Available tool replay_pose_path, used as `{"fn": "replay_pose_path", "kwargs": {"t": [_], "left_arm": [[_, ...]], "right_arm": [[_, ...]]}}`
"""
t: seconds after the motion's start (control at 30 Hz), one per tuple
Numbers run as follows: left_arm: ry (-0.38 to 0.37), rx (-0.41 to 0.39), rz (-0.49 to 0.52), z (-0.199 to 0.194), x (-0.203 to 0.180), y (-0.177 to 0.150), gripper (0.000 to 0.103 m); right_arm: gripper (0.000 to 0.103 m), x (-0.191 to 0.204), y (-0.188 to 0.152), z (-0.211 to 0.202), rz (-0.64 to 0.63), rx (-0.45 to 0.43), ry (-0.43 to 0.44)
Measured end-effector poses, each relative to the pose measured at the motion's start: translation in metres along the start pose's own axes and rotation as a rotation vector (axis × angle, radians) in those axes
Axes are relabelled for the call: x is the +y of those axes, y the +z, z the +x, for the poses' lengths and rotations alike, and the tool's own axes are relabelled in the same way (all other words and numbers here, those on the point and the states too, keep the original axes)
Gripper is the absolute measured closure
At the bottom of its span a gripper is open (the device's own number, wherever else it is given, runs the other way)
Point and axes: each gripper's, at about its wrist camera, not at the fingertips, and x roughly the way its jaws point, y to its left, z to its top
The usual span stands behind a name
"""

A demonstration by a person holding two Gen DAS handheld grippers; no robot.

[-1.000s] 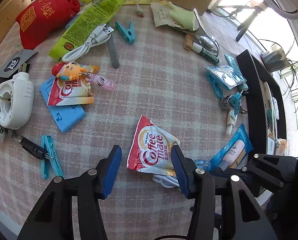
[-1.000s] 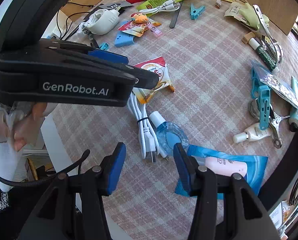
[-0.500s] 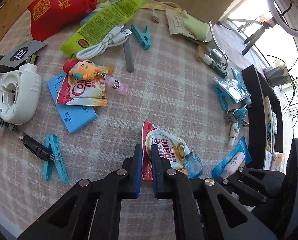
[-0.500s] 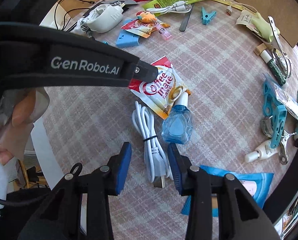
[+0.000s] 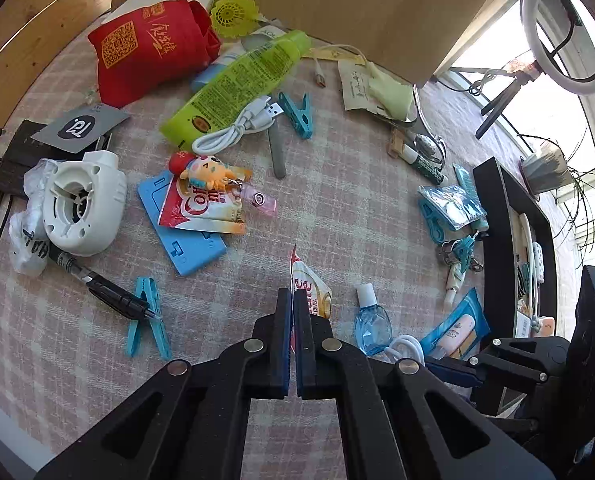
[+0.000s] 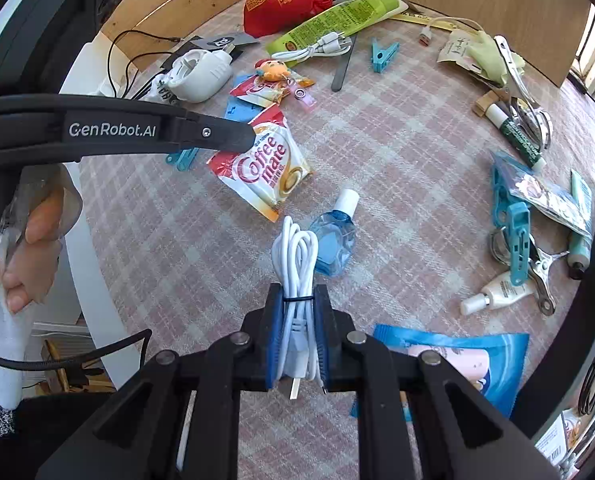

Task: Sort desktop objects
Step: 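Grasp the coiled white cable with the right gripper while the left grasps a Coffee-mate sachet, then carry the white cable and sachet into the tray and open both grippers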

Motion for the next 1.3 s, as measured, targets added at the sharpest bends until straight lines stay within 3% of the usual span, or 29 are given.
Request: {"fn": "replay_pose_path", "kwargs": {"t": [0.33,0.7,1.03,1.3], "left_arm": [[-0.066,-0.035,0.098,-0.021,-0.053,0.001,0.102],[-0.236,-0.001,0.301,-0.021,-0.182,-0.011,0.103],[-0.32,0.074,0.514,-0.01,-0.296,-0.044,0.102],[-0.339,0.108,0.613,-0.005,-0.339,-0.067,0.102]], "right_arm": [[0.088,-0.075,-0.034,-0.066,0.264,-0.138,-0.055],[0.088,-0.167,-0.099,-0.141,0.565,-0.285,-0.201],[0.088,-0.225,-0.155,-0.173,0.748,-0.322,-0.324],[0.088,-0.243,-0.178,-0.182,0.825,-0.325,-0.355]]}}
